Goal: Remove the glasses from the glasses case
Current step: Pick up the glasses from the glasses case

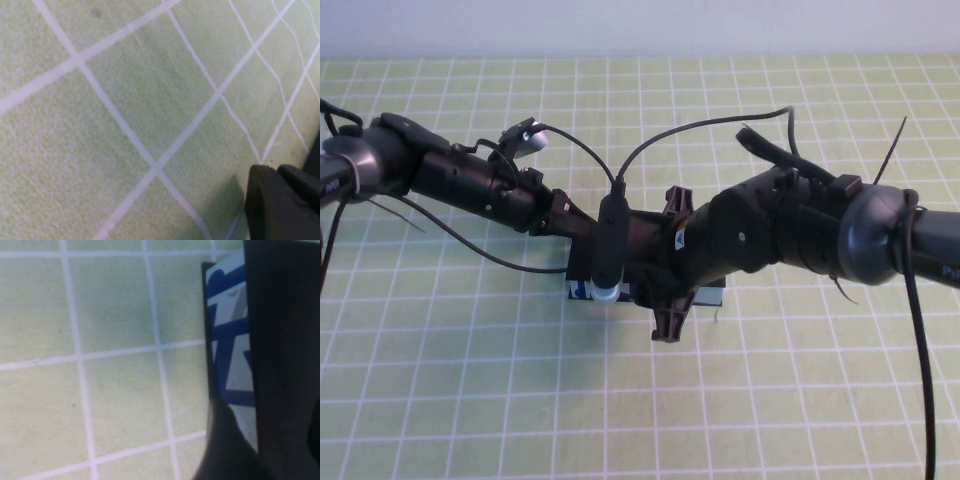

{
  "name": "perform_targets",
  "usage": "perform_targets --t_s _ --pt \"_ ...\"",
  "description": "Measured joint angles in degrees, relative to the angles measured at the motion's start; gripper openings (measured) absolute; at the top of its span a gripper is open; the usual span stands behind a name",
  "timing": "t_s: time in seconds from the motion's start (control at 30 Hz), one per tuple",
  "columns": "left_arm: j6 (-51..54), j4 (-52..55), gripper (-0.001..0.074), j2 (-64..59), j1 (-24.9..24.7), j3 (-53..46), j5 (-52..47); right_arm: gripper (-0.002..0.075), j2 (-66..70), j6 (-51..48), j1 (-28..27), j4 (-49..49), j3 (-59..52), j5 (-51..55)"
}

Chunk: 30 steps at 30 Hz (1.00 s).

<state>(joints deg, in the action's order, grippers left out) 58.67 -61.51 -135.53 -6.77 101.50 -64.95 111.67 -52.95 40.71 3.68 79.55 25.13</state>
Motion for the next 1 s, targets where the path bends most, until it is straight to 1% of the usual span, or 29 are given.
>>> perform_targets --t_s 0.2,0.3,0.4,0.47,0.67,1.0 --pt "0.0 0.1 -0.0003 0.0 0.0 0.1 0.0 0.0318 2.0 0.0 0.0 -2.0 0.0 -1.9" --pt "0.0 0.1 -0.0003 0.0 0.0 0.1 0.0 0.0303 2.2 0.0 0.0 -2.3 0.0 -2.5" --pt "0.0 0.1 -0.0003 0.0 0.0 0.1 0.1 0.0268 2.2 0.0 0.0 -2.5 0.0 -3.0" --pt "0.0 0.1 -0.0003 0.0 0.0 0.1 0.1 0.0229 2.2 0.0 0.0 -2.9 0.0 -3.4" --pt "0.0 0.2 -0.0003 0.0 0.0 0.1 0.3 0.0059 2.3 0.1 0.1 -5.0 0.0 -4.0" --pt "0.0 0.9 -0.0003 0.8 0.2 0.2 0.2 0.0011 -0.1 7.8 0.4 -10.8 0.0 -4.3"
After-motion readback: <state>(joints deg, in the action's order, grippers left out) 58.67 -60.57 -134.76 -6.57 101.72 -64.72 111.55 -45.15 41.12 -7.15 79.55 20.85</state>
